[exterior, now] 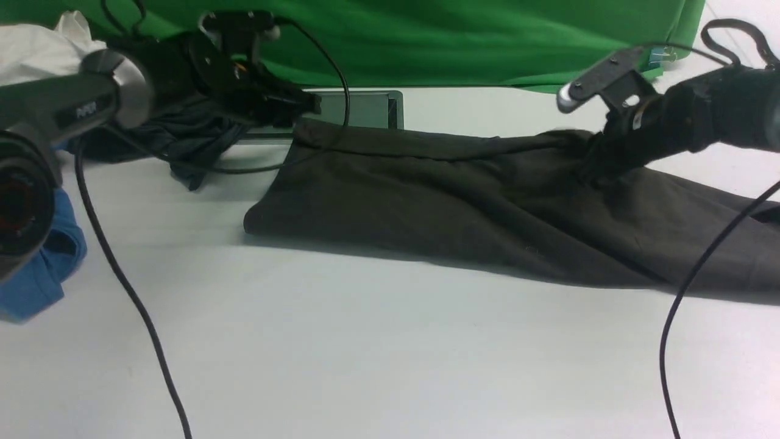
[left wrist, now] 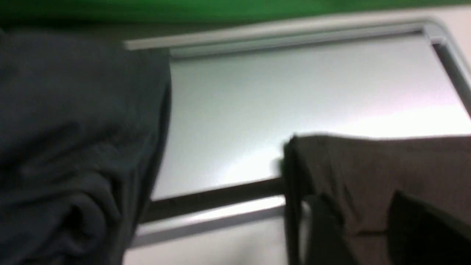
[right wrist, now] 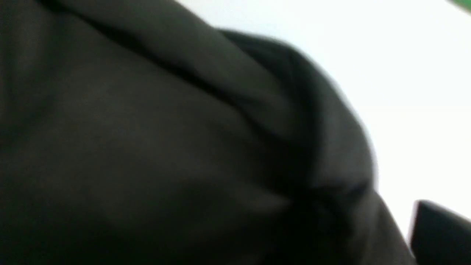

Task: Fold a long-sleeved shirt on a white desktop.
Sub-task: 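Fold the black garment in half by bringing its near edge over to the far edge, then grasp the waist and leg ends of the folded dark trousers and straighten them on the table, then fold the garment over onto itself on the table with the left gripper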

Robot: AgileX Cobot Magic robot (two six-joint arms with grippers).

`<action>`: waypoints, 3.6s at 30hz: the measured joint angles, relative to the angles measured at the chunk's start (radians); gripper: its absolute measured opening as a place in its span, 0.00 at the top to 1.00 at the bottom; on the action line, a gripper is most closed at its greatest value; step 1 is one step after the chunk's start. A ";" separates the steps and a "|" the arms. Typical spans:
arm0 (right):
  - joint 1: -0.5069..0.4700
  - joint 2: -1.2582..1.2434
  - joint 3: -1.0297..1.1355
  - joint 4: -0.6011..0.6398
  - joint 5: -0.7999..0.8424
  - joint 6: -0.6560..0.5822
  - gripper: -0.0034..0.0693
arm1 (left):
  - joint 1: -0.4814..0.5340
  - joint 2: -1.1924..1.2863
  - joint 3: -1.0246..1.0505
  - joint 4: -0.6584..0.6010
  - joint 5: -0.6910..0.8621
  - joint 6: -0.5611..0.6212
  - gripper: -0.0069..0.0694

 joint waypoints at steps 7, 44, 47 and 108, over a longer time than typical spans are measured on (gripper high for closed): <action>-0.003 -0.205 0.000 -0.003 0.176 0.059 0.08 | 0.001 -0.131 -0.076 0.045 0.266 -0.005 0.04; 0.326 -0.884 0.460 0.168 0.400 0.381 0.36 | 0.110 -0.232 0.611 -0.952 0.071 0.079 0.02; 0.326 -0.884 0.460 0.168 0.399 0.381 0.37 | 0.113 -0.208 0.609 -1.051 0.094 0.195 0.08; 0.277 -1.024 0.310 0.325 0.499 0.276 0.89 | -0.721 0.246 -0.340 -0.678 0.071 0.281 0.72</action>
